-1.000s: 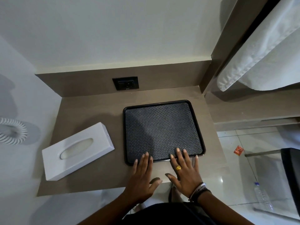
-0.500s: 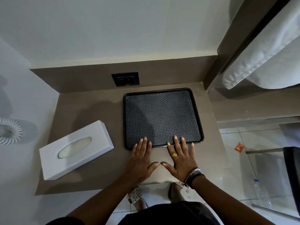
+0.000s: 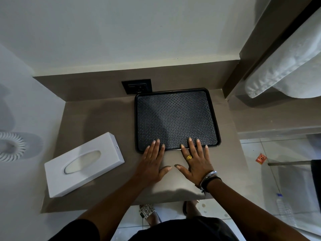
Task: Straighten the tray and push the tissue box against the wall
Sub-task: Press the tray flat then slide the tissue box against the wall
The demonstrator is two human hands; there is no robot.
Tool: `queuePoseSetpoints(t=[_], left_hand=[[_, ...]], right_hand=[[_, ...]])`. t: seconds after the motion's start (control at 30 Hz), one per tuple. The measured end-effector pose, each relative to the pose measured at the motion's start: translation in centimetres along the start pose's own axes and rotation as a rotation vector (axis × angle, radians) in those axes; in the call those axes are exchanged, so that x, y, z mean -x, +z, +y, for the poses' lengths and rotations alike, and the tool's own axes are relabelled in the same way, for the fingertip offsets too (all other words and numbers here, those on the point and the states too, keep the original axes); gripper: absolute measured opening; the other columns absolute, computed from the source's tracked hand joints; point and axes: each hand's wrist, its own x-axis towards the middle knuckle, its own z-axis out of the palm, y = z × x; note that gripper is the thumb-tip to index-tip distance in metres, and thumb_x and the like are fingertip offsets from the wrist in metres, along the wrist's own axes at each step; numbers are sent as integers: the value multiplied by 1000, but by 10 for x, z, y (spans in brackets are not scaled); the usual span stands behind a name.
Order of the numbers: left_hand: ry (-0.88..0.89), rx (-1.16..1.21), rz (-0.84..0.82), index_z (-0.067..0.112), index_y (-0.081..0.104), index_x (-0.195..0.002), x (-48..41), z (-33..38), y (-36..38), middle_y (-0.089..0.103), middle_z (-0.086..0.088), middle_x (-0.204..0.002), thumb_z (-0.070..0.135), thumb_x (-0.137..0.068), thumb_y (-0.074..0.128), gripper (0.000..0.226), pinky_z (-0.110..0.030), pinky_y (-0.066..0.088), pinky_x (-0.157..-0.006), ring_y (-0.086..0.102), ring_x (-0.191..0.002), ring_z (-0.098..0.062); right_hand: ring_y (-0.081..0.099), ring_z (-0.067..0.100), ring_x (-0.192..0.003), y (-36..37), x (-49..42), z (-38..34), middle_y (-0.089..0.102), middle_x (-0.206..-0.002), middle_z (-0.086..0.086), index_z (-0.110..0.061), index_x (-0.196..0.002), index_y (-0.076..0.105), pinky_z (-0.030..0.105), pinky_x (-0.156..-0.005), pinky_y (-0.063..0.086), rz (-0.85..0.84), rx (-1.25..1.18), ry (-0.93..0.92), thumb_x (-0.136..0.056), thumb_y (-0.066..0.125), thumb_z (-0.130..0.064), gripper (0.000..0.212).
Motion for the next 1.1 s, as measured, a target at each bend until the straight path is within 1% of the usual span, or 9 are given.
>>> queuePoseSetpoints(t=[0.07,0.17,0.33,0.5,0.67,0.8,0.9,1.0,1.1], left_hand=[[4,2,7,5,31,-154,1,-2,1,22,-22,-163,70,-91,30,91,-46,10,-123,22,-152,-38],[14,36,19,8,19,-158,3,-3,-2,3,-18,-166,69,-92,28,90,-44,1,-127,6,-155,-34],[12,154,206,5,14,-158,15,-15,-20,-2,-15,-168,55,-99,35,80,-38,-11,-126,-4,-157,-28],[-191,156,330,7,18,-158,31,-63,-53,7,-17,-168,66,-94,30,87,-50,2,-125,3,-156,-31],[-232,44,221,3,28,-154,61,-133,-75,14,-24,-165,85,-82,16,111,-60,13,-122,14,-154,-39],[-273,47,13,7,3,-159,94,-190,-71,-5,-14,-169,103,-57,16,141,-50,-3,-123,-3,-156,-34],[-304,42,-116,12,-9,-158,112,-220,-62,-16,-10,-168,107,-41,31,155,-51,-6,-124,-11,-156,-32],[-314,15,-173,16,-17,-157,119,-237,-55,-23,-9,-166,98,-42,53,157,-53,-5,-125,-17,-155,-32],[-309,4,-219,18,-19,-156,116,-241,-56,-15,-9,-168,92,-44,65,158,-53,0,-126,-9,-155,-34]], right_hand=[[3,39,-148,-1,1,0,9,-162,12,-28,-152,20,61,-114,10,11,-3,-11,-86,30,-77,83],[2,37,-148,-3,3,-1,6,-162,13,-27,-153,18,58,-115,6,44,-7,-27,-87,31,-76,84],[4,33,-149,-2,18,-20,4,-163,11,-26,-154,16,55,-118,4,114,-54,-216,-90,37,-70,80],[7,33,-149,13,25,-58,9,-163,9,-27,-152,23,58,-117,14,21,-70,-324,-92,36,-68,74],[13,35,-148,15,10,-102,14,-162,9,-27,-151,27,59,-117,14,-78,1,-342,-90,28,-72,76],[21,39,-145,15,-2,-131,22,-160,12,-25,-150,29,61,-115,16,-92,45,-360,-88,31,-73,79],[20,39,-145,18,-3,-143,23,-160,11,-25,-150,30,65,-113,17,-95,63,-325,-85,32,-76,83],[19,39,-146,18,-2,-147,22,-160,11,-24,-151,29,66,-113,16,-87,85,-298,-83,33,-77,86],[17,38,-146,16,-2,-148,21,-161,11,-24,-151,29,66,-113,14,-69,94,-301,-82,34,-77,87]])
